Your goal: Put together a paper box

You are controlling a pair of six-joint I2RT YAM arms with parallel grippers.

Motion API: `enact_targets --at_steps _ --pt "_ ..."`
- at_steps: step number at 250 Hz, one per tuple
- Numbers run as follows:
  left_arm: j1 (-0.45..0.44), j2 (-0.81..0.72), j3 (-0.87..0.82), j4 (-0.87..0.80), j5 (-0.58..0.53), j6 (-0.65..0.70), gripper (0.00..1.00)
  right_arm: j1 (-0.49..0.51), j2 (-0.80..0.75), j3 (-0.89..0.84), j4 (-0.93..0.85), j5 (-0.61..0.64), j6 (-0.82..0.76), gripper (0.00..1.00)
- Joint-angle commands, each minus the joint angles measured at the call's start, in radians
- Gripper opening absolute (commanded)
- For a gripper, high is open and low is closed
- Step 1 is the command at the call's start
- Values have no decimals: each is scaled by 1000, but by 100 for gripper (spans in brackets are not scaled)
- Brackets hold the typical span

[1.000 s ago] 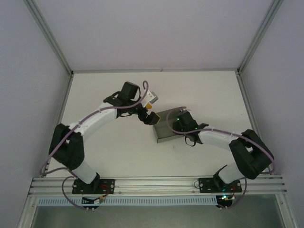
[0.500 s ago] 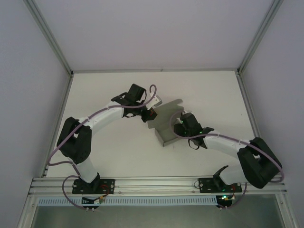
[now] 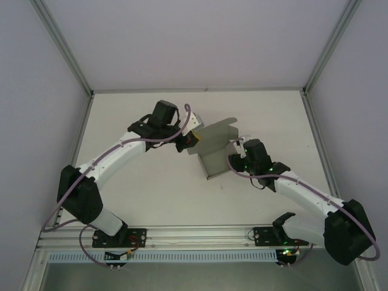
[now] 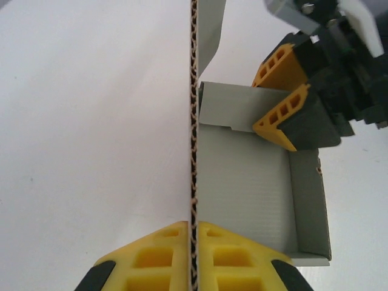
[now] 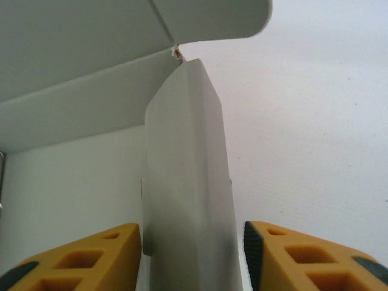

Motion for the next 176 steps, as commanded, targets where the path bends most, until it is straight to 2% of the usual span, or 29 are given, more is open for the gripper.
enact_targets --at_steps 1,47,77,106,123,176 --pt "-6 -52 17 -62 59 59 0 -6 -27 51 -101 -17 -74 43" --pt "-10 -87 32 -140 87 105 0 -6 -16 91 -125 38 -89 49" --pt "-19 -86 33 -143 40 107 0 -6 8 139 -163 51 -97 52" --pt "-22 -79 30 -132 5 92 0 -6 28 184 -222 36 -89 43" --pt "-24 -77 29 -118 -27 82 0 -6 35 189 -248 33 -92 34" --pt "-24 -71 34 -76 -88 57 0 -6 77 173 -309 8 -109 35"
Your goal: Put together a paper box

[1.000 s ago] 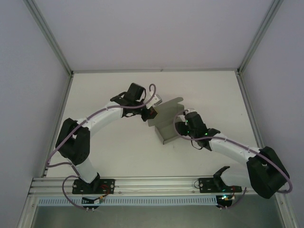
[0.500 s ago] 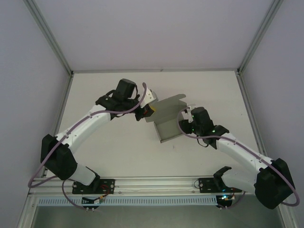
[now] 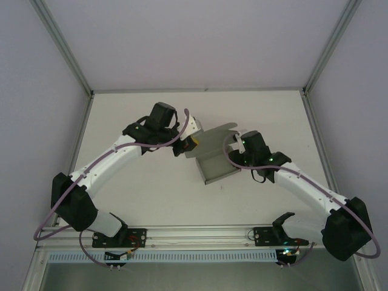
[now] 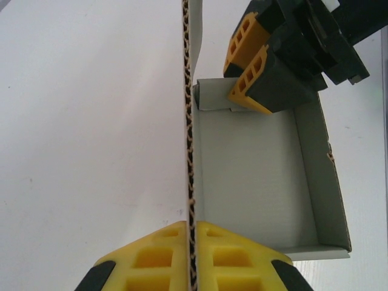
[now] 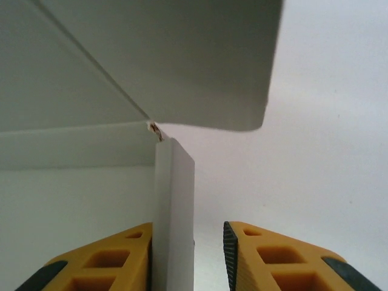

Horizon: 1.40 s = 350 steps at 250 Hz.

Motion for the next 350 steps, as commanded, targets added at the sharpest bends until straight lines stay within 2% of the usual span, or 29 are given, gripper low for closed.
enact_targets --at_steps 1,22,47,85,106,149,182,222,260,303,350 --pt "-1 -7 33 17 -57 -10 0 -4 26 3 -82 -4 -23 35" --pt "-1 -9 32 24 -71 -10 0 -4 29 -13 -82 -19 -26 37" --pt "-1 -13 34 23 -53 -1 0 -4 29 -29 -51 -6 -26 30" --pt "-2 -15 38 32 -37 -8 0 1 67 -29 -8 -11 -67 25" --pt "-1 -15 42 31 -8 -9 0 18 107 -23 21 80 -64 15" --pt "-3 -20 42 45 1 -30 0 60 228 21 29 366 24 0" --pt "-3 -16 47 57 -26 -55 0 84 316 50 -4 565 109 0" --pt "-3 -3 52 68 -58 -78 0 120 428 122 -125 784 212 0" --pt "-3 15 55 71 -78 -89 0 143 499 151 -148 848 186 0" --pt "-2 21 56 73 -93 -95 0 149 570 208 -255 922 243 0" --pt "-2 29 54 80 -98 -94 0 151 585 219 -256 904 267 3"
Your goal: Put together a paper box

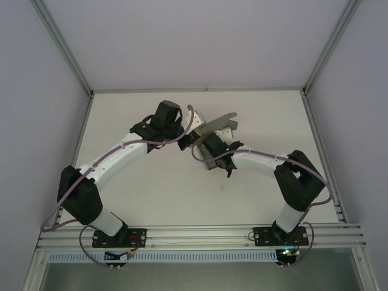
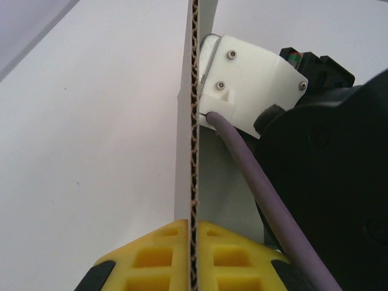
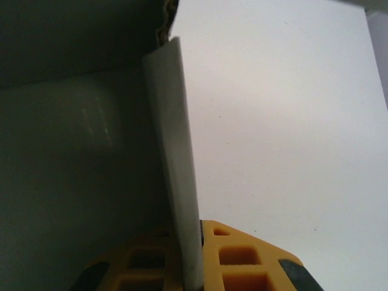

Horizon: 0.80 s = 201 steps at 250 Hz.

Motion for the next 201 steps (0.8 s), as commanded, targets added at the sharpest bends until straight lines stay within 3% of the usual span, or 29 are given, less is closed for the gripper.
enact_targets --at_steps 1,33,61,91,121,156,201 --pt "3 -37 52 -75 28 -20 0 -58 45 -40 -193 144 63 3" --pt "3 -33 49 -82 27 -9 0 -59 -26 -84 -106 69 18 7" --pt "3 -28 37 -81 14 8 0 -62 -150 -154 32 -92 -53 22" --pt "5 -12 40 -126 37 57 0 -62 -305 -224 148 -298 -117 48" --pt "5 3 44 -164 57 93 0 -65 -434 -266 185 -423 -152 61" --pt "5 12 47 -175 56 102 0 -68 -531 -283 153 -474 -143 71" --pt "5 4 50 -184 61 112 0 -86 -590 -297 123 -512 -118 72"
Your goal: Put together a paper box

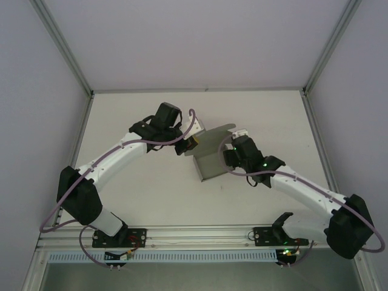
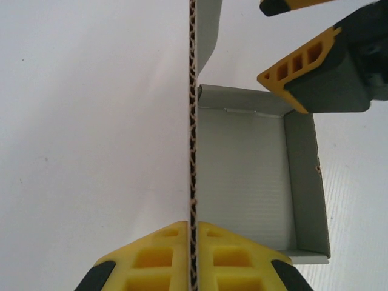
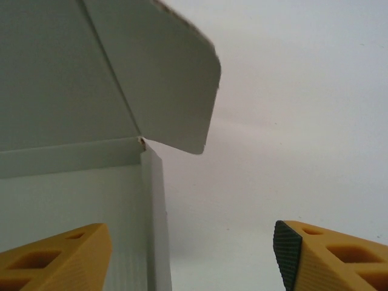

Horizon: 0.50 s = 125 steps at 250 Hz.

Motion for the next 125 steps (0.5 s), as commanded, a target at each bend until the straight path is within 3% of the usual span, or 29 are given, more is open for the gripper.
enact_targets --at_steps 1,55,88,99,125 --pt "8 4 33 -29 24 29 0 -12 -26 -24 -16 -59 14 72" --pt "7 6 35 -49 24 57 0 -15 -22 -27 -44 -111 13 74" --pt "7 49 61 -186 67 200 0 -18 -90 -43 -53 -98 13 90" --pt "9 69 70 -204 61 216 0 -23 -128 -56 -54 -99 10 100" --pt "9 111 67 -198 53 289 0 -39 -230 -103 -19 -109 10 100"
